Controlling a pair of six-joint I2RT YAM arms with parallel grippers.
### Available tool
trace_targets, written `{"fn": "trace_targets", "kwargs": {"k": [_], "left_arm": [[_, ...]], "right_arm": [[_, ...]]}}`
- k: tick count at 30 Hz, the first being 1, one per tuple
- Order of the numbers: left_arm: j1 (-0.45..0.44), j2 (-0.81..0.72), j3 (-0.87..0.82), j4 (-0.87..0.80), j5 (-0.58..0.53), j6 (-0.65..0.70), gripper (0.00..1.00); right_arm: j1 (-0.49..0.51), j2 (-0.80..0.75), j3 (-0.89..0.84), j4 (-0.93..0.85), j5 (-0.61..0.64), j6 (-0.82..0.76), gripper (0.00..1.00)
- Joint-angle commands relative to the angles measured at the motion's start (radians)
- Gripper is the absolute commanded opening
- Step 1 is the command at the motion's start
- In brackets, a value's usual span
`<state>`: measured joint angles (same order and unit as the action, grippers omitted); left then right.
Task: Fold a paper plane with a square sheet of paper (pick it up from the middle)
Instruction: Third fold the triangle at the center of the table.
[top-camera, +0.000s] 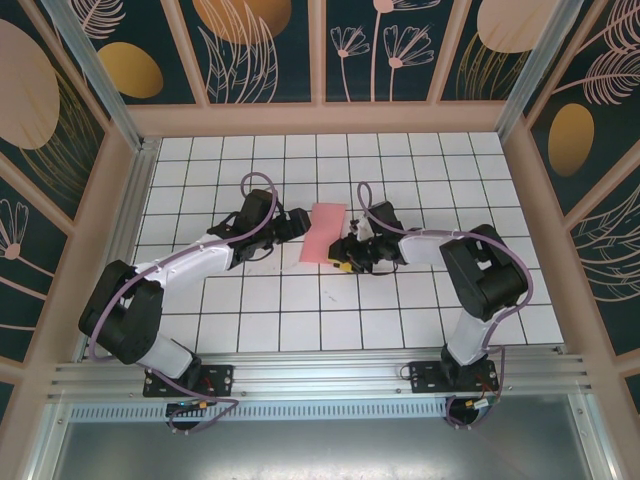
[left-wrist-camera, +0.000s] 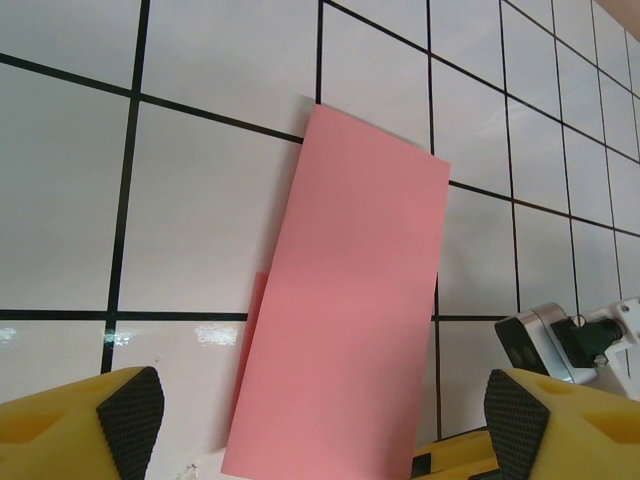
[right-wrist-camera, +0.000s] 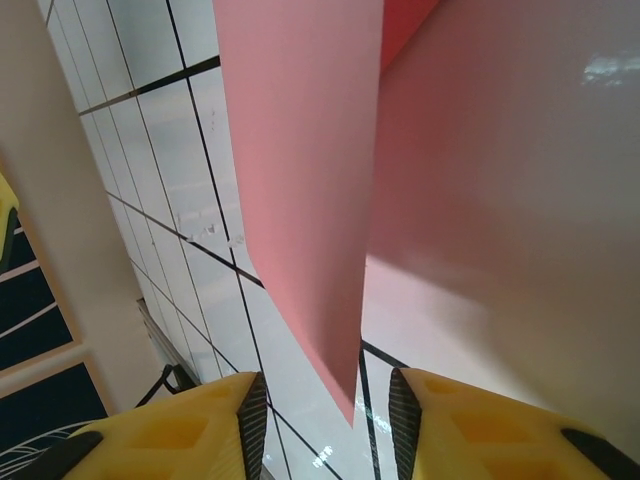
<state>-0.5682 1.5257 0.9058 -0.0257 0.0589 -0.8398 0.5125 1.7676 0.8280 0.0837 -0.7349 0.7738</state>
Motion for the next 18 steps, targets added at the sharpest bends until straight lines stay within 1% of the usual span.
{"fn": "trace_targets", "kwargs": {"k": [1,2,5,6,7,8,10,13,16,18], "left_arm": [[0.005,-0.012,-0.01,0.03,-0.006,-0.007,0.86],[0.005,-0.01,-0.011,0.03,-0.003,-0.007,0.86],[0.005,-0.005,-0.012,0.038,0.01,-0.008,0.86],[0.005,-0.003,-0.014,0.047,0.022,-0.006,0.86],[0.006,0.0,-0.017,0.061,0.04,0.001,0.86],[0.005,0.005,-0.019,0.074,0.063,0.01,0.87],[0.005,0.02,-0.022,0.111,0.119,0.022,0.87],[0.005,0.054,-0.041,0.224,0.237,0.005,0.83],[-0.005,0.105,-0.059,0.351,0.326,-0.037,0.75],[-0.015,0.149,-0.052,0.391,0.347,-0.054,0.66]], "right_arm": [[0.008,0.012,-0.021,0.053,-0.027,0.03,0.35],[0.008,0.012,-0.021,0.059,-0.028,0.035,0.32],[0.004,0.006,-0.015,0.034,-0.013,0.034,0.08],[-0.002,-0.001,-0.018,0.02,-0.001,0.034,0.03],[-0.009,-0.013,-0.025,0.013,0.003,0.031,0.0],[-0.015,-0.023,-0.027,-0.001,0.0,0.02,0.0],[-0.027,-0.037,-0.014,-0.085,-0.001,-0.032,0.0],[-0.044,-0.043,0.0,-0.219,-0.034,-0.117,0.0],[-0.049,-0.049,0.012,-0.344,-0.042,-0.194,0.0],[-0.055,-0.058,0.014,-0.401,-0.037,-0.223,0.0]]}}
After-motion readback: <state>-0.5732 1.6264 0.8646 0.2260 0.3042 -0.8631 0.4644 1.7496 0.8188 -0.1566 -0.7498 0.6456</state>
